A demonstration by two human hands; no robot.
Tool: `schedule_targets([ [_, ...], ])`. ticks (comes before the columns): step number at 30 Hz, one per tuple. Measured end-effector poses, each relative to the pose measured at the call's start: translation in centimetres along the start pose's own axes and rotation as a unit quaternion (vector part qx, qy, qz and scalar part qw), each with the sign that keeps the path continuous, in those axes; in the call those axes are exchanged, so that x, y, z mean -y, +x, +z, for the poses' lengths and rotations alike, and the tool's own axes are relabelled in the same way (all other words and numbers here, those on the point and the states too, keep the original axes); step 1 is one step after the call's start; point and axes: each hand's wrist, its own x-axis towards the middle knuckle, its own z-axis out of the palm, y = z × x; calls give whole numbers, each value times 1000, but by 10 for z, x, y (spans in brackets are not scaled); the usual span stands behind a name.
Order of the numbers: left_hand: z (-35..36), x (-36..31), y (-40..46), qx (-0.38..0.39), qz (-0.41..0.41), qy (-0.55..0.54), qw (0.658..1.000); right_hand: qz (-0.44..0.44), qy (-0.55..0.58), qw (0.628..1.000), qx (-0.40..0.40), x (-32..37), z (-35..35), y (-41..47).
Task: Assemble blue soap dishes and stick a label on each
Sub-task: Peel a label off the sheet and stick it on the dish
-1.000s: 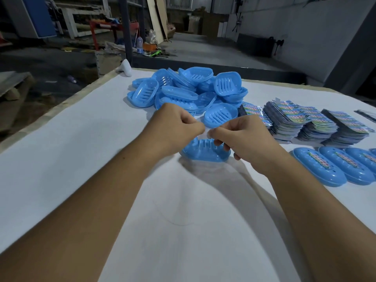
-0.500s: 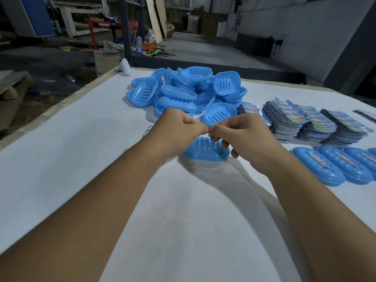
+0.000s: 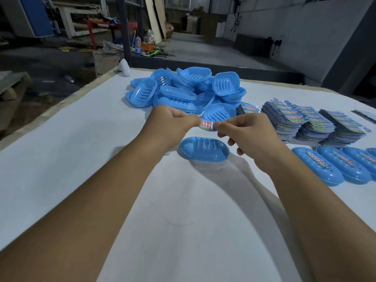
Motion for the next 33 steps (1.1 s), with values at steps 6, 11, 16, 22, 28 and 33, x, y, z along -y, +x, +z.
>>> schedule_targets([
  [6, 1, 2, 2, -4, -1, 5, 1000, 8, -14, 1000, 11, 0, 2, 1],
  [11, 4, 7, 4, 3, -27, 8, 1000, 30, -3, 999, 18, 1, 1, 1],
  [16, 11, 14, 4, 18, -14, 32, 999, 53, -40, 998, 13, -2, 3, 1],
  [22, 15, 18, 5, 3, -2, 111, 994, 51, -120, 991, 10, -5, 10, 2],
  [28, 16, 20, 8, 12, -1, 144, 989, 48, -124, 991, 19, -6, 13, 3],
  [33, 15, 20, 7, 22, -7, 152, 988, 44, -130, 990, 18, -7, 14, 2],
])
